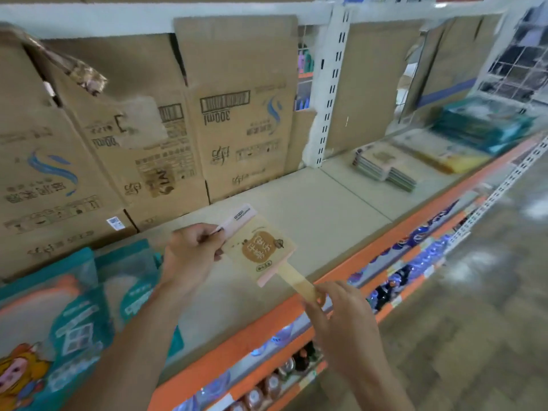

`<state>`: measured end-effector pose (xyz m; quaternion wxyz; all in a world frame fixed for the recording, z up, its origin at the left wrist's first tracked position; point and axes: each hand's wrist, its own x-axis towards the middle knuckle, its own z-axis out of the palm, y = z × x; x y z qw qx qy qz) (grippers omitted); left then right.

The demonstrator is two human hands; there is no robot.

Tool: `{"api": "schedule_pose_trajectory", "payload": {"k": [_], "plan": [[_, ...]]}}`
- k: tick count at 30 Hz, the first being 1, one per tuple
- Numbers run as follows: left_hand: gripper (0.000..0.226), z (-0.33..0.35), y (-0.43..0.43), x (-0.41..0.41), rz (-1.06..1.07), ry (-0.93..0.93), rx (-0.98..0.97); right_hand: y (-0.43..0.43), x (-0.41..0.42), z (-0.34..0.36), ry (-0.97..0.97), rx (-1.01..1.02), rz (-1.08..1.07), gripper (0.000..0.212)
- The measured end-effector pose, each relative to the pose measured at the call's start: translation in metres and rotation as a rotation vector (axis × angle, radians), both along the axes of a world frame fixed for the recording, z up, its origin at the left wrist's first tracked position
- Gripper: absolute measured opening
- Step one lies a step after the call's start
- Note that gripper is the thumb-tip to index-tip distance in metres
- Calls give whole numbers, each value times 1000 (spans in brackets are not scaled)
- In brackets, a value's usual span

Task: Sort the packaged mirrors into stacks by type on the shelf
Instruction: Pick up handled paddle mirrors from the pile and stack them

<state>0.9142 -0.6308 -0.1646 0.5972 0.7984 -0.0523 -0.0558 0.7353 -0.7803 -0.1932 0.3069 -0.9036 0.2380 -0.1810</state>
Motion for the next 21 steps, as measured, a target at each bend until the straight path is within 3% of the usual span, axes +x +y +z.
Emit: {"api": "schedule_pose_trajectory", "payload": {"k": [6, 11, 21], "plan": [[21, -1, -57, -5, -34, 19, -46, -52, -9, -3, 6, 14, -22, 6], [18, -3, -94, -7, -41, 27, -44, -90, -11, -4, 32, 22, -17, 17], [21, -5, -151, -4, -57, 20, -2, -148, -7, -11, 8, -1, -21, 15]]}}
